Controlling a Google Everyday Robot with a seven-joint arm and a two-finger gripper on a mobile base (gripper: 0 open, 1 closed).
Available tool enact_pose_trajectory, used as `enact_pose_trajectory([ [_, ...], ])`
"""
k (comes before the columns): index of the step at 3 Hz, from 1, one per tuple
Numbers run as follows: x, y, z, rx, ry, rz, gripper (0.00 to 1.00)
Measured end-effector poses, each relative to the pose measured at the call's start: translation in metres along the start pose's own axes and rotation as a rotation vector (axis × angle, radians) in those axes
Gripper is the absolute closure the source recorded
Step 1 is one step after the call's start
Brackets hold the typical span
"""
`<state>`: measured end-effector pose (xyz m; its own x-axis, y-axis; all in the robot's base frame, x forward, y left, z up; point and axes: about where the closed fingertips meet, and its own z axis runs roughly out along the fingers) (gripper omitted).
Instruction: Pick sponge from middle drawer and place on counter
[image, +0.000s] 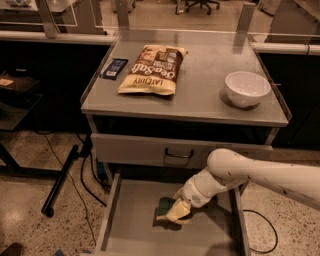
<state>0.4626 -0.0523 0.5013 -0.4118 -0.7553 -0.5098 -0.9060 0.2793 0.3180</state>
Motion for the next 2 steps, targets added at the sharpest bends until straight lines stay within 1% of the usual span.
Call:
enact_pose_trajectory([
  [1, -0.0152, 0.0265, -0.0490, 0.017, 0.033, 0.001, 1.00],
  [2, -0.0158, 0.0264, -0.0497, 0.019, 0.033, 0.000, 1.00],
])
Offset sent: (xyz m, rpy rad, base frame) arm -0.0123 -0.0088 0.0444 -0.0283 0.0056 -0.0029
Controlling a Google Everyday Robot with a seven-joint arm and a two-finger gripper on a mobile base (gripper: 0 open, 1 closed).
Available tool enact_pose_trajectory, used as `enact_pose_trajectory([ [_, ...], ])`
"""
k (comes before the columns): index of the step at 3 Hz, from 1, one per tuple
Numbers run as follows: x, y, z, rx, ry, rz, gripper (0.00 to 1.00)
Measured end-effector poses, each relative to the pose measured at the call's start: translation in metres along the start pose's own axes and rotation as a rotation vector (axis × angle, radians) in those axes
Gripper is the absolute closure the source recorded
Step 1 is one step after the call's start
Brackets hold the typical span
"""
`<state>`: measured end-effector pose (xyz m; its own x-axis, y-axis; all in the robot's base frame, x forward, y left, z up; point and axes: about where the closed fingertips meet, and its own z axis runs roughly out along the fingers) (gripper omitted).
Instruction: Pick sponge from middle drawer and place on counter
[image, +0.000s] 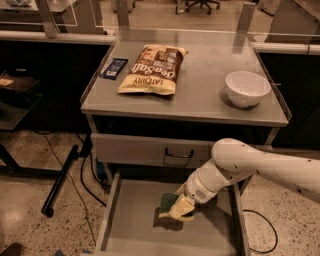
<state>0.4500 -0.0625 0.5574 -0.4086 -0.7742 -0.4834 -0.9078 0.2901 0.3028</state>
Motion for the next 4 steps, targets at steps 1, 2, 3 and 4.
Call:
enact_pose_trajectory([
  [1, -0.001, -0.002, -0.004, 0.027, -0.009, 0.027, 1.00],
  [2, -0.009, 0.003, -0.038, 0.128, -0.024, 0.092, 1.00],
  [3, -0.027, 0.017, -0.094, 0.265, -0.033, 0.122, 1.00],
  [4, -0.046, 0.036, -0.144, 0.389, -0.048, 0.127, 1.00],
])
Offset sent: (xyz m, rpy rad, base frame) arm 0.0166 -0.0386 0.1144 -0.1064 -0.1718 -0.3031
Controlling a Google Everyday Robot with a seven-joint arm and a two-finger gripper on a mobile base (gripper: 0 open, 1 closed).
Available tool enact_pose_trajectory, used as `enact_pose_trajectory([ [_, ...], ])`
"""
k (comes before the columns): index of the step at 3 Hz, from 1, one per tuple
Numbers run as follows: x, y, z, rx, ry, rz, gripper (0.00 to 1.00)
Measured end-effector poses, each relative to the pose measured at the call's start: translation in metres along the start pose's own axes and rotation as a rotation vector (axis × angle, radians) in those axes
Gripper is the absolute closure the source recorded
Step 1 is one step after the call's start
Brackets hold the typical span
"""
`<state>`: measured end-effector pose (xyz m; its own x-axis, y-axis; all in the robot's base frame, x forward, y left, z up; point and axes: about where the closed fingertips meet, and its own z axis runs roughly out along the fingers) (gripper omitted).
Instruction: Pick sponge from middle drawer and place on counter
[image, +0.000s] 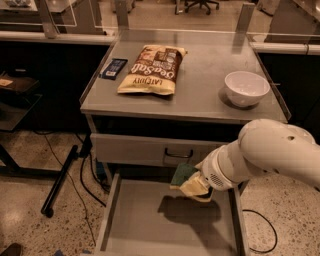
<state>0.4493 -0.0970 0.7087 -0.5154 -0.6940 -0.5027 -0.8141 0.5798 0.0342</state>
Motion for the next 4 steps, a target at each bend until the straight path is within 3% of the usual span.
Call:
enact_pose_trajectory([
  [1, -0.007, 0.001, -0.013, 0.028, -0.007, -0.011, 1.00],
  [2, -0.019, -0.011, -0.016, 0.080, -0.038, 0.048, 1.00],
  [3, -0.050, -0.038, -0.041, 0.197, -0.124, 0.119, 1.00],
  [4, -0.078, -0.052, -0.084, 0.285, -0.206, 0.133, 1.00],
])
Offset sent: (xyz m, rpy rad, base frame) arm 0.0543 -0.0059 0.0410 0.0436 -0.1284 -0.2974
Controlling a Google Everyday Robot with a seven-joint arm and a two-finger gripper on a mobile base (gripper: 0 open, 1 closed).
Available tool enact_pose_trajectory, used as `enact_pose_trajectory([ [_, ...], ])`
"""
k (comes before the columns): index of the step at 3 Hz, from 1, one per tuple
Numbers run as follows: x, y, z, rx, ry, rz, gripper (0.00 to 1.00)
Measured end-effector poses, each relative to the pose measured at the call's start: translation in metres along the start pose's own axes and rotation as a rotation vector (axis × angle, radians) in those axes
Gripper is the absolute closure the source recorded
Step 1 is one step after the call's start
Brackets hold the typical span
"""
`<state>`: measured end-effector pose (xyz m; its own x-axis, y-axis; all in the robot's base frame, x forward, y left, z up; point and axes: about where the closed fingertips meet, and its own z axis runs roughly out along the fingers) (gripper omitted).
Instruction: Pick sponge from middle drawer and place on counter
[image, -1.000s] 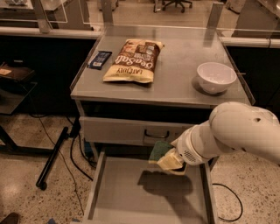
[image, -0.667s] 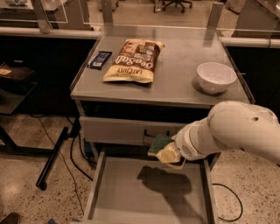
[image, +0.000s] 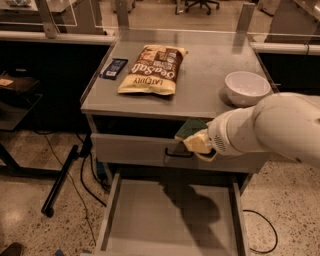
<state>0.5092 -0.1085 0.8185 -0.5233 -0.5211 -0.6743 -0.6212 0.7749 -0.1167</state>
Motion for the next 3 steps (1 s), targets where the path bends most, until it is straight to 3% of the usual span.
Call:
enact_pose_trajectory([
  [2, -0.017, 0.000, 0.011, -0.009, -0.010, 0.008, 1.00],
  [3, -0.081, -0.014, 0.012, 0.009, -0.068, -0.030, 1.00],
])
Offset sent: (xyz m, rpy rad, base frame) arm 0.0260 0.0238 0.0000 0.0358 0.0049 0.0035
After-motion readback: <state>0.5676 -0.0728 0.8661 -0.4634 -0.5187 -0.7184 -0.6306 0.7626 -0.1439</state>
